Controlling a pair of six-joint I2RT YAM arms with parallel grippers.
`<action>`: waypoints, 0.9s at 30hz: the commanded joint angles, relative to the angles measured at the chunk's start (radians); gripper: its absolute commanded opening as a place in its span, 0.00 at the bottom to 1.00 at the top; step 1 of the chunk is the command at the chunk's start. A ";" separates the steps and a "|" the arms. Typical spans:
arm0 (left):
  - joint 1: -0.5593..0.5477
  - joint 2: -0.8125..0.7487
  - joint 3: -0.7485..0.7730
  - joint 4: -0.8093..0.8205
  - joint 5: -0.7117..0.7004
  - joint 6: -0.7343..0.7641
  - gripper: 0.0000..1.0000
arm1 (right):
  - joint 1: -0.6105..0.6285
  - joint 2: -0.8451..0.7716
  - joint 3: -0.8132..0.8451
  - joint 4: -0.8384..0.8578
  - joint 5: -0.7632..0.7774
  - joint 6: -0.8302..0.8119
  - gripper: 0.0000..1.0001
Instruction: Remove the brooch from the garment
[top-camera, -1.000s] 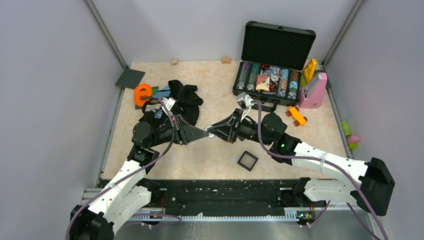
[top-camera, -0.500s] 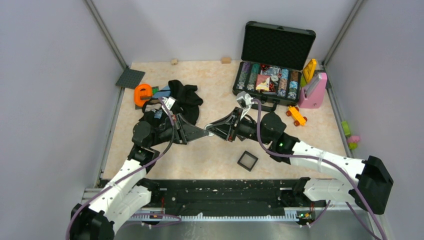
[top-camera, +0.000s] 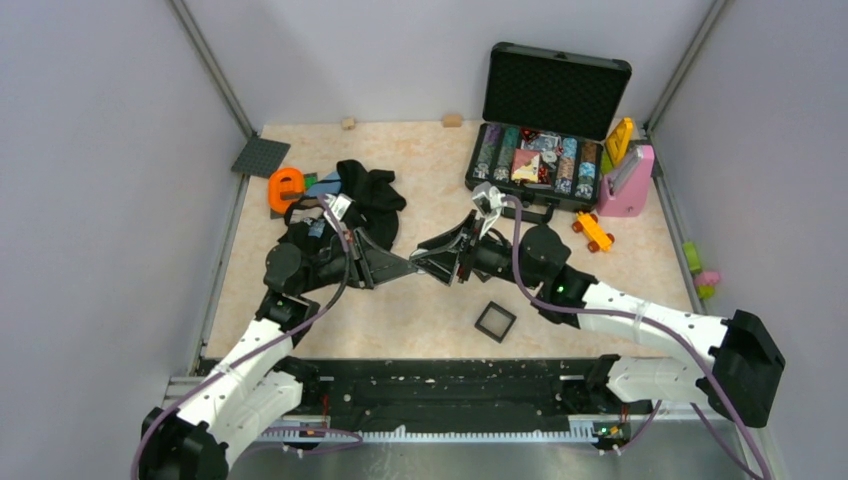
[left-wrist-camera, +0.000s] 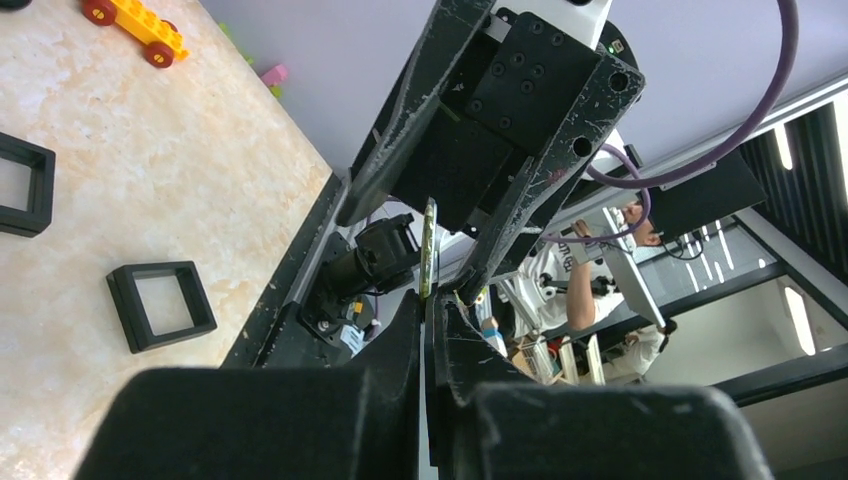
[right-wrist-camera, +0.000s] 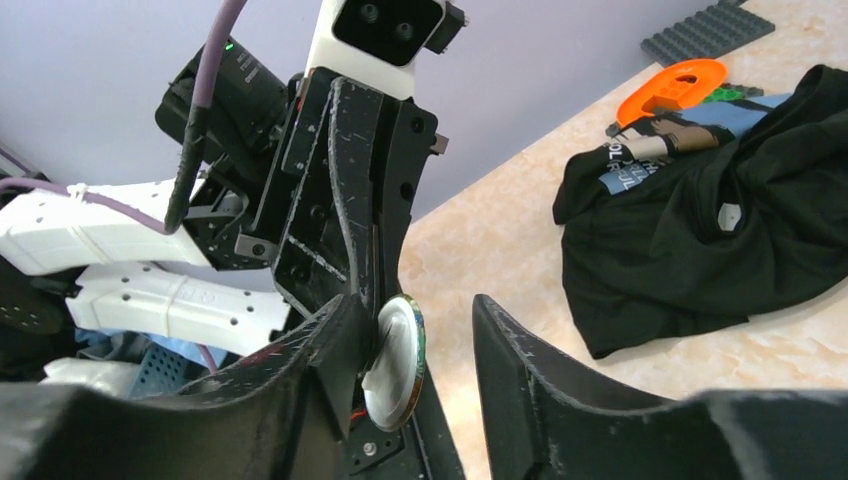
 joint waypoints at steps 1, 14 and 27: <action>-0.006 -0.015 0.040 -0.010 -0.036 0.089 0.00 | 0.011 -0.014 0.005 -0.025 -0.023 0.048 0.55; -0.025 -0.208 -0.017 -0.150 -0.580 0.884 0.00 | -0.051 -0.156 0.188 -0.740 0.323 0.561 0.63; -0.063 -0.111 -0.073 0.051 -0.108 1.680 0.00 | -0.050 -0.080 0.175 -0.596 0.187 0.982 0.62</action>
